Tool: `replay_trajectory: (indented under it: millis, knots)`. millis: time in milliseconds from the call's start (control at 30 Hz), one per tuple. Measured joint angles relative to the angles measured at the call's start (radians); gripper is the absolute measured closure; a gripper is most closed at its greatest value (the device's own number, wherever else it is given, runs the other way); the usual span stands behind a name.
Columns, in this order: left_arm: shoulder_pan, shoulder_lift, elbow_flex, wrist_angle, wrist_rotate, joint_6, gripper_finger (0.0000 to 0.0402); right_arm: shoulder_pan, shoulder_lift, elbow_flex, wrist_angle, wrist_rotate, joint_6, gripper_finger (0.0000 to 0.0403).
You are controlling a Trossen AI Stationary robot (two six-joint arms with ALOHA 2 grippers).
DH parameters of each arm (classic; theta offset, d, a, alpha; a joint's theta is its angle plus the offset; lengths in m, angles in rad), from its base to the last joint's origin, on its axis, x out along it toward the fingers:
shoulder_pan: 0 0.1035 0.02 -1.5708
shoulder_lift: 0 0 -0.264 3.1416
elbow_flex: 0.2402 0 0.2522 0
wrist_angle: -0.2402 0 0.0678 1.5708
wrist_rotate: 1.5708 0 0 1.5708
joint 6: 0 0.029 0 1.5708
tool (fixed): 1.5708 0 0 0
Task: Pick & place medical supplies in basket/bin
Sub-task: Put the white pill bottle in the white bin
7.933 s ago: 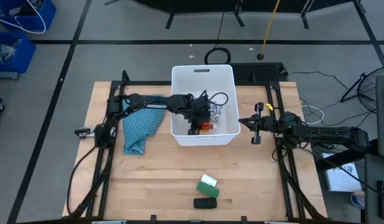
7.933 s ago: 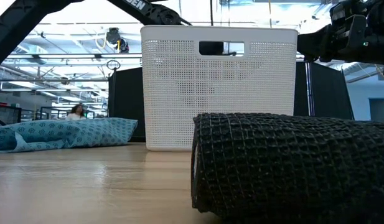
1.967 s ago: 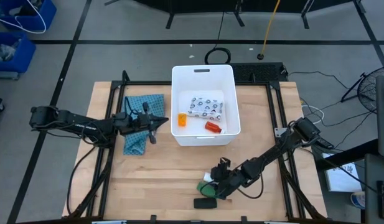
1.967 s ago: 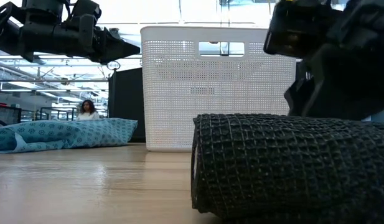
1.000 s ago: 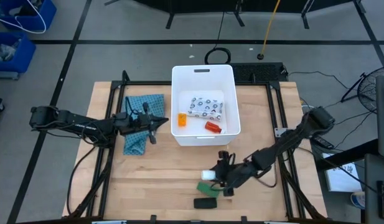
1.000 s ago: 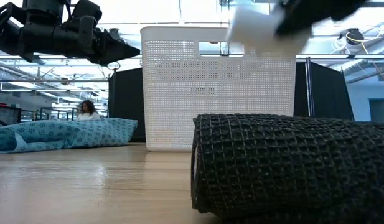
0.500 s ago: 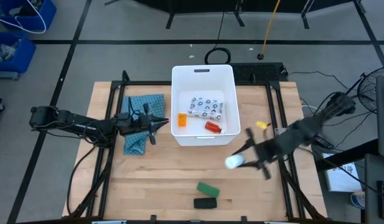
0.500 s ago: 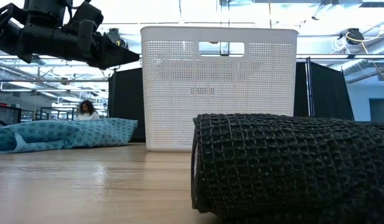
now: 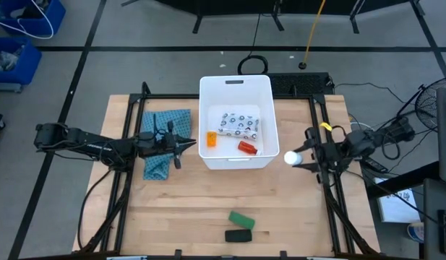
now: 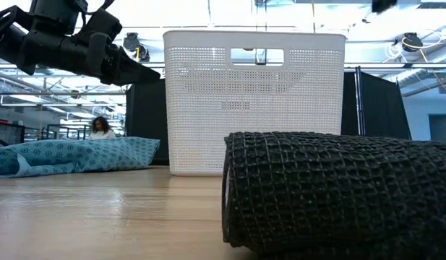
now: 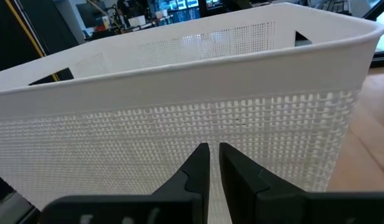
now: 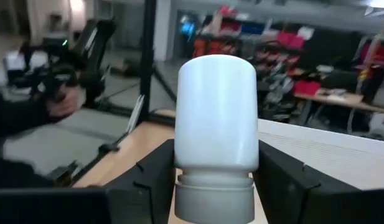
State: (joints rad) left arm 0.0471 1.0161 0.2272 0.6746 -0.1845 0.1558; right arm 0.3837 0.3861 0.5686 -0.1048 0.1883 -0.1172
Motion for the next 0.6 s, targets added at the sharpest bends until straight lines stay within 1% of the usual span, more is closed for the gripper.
replay_trajectory:
  millis: [100,233,333,467,600]
  knots:
    - [0.0,0.0,0.0,0.0,0.0,0.001,0.036,-0.03,-0.089,-0.108,0.057,0.001,0.024,0.0232]
    - [0.0,0.0,0.0,0.002,-0.005,0.006,0.036,-0.052,-0.173,-0.199,0.083,0.05,0.027,0.0232]
    - [0.0,0.0,0.0,0.002,-0.018,0.006,0.036,-0.069,-0.213,-0.25,0.09,0.052,0.027,0.0232]
    - [0.0,0.0,0.0,0.003,-0.042,0.006,0.036,-0.089,-0.255,-0.313,0.169,0.051,0.025,0.023]
    - [0.0,0.0,0.0,0.003,-0.053,0.006,0.036,-0.111,-0.285,-0.364,0.201,0.05,0.026,0.023]
